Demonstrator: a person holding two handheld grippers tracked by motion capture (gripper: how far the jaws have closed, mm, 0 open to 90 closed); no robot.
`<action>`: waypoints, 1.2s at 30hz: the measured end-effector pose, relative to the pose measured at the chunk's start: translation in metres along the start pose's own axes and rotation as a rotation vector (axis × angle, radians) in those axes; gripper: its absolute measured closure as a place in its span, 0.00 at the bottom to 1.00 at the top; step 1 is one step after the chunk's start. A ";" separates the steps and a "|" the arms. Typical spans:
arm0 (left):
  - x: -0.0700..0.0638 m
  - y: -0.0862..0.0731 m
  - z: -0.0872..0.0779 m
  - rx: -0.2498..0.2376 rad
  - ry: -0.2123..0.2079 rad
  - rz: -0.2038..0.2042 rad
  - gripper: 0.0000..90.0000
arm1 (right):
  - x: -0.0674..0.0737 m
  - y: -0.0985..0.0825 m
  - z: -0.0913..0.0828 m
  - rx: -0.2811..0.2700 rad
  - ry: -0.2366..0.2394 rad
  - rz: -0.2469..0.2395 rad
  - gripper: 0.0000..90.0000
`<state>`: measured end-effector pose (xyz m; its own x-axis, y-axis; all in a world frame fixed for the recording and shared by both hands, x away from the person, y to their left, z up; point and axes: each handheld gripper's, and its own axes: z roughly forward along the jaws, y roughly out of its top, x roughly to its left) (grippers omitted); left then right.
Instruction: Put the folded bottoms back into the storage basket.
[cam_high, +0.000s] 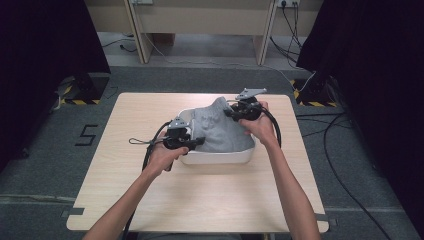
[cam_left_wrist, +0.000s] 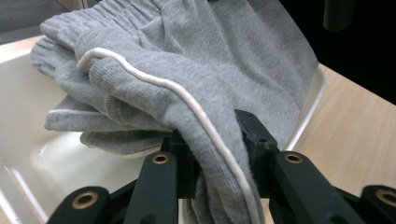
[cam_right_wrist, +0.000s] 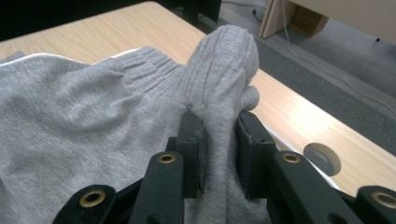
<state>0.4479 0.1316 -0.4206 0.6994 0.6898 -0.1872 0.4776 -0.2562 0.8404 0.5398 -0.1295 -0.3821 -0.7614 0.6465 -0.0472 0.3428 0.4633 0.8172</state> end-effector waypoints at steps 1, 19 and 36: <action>0.001 -0.001 0.001 0.006 0.002 -0.004 0.78 | 0.000 -0.001 0.002 0.004 0.000 -0.001 0.82; 0.008 -0.011 0.018 0.092 0.041 -0.015 0.74 | -0.003 -0.017 0.021 0.062 0.003 0.031 0.81; 0.012 -0.012 0.019 0.150 0.108 -0.044 0.51 | -0.002 -0.023 0.034 0.146 -0.002 0.074 0.76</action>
<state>0.4603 0.1299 -0.4420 0.6186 0.7693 -0.1595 0.5863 -0.3168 0.7456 0.5519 -0.1203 -0.4201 -0.7304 0.6830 0.0088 0.4740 0.4976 0.7265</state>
